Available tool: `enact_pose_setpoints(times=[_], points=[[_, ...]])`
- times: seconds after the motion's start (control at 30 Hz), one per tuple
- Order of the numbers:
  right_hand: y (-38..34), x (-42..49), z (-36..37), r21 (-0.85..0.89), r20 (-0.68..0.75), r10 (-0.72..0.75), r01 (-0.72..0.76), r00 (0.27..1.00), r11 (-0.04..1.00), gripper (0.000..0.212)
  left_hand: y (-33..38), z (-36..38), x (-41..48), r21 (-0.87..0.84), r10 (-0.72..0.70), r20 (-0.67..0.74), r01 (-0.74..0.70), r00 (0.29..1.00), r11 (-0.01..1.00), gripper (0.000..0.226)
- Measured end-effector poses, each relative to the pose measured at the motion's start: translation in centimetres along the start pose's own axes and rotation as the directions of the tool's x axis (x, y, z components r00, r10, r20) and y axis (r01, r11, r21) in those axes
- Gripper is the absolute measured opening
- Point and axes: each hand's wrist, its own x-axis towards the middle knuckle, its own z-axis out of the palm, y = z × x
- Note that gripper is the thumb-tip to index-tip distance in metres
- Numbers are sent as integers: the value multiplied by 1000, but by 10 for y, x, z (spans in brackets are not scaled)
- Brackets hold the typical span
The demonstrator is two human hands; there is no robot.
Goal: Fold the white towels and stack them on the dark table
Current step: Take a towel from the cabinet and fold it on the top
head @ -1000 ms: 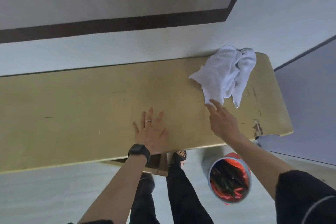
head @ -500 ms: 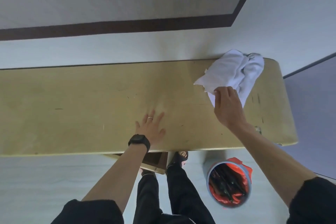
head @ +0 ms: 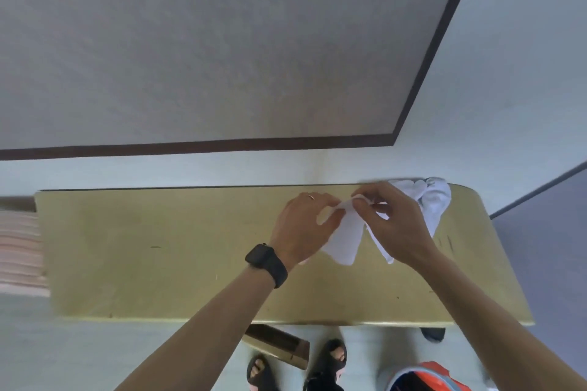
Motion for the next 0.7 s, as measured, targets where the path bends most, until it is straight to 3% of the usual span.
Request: enact_pose_setpoints(times=[0.2, 0.43, 0.7], points=[[-15, -12, 22, -24, -9, 64, -65, 998, 998, 7, -33, -30, -34, 75, -62, 138, 52, 989, 996, 17], [-13, -31, 52, -38, -123, 167, -173, 978, 984, 5, -99, -61, -76, 178, -78, 129, 55, 989, 982, 27], [6, -40, 85, -363, -44, 102, -111, 994, 925, 21, -150, -117, -81, 326, -98, 164, 40, 981, 944, 34]])
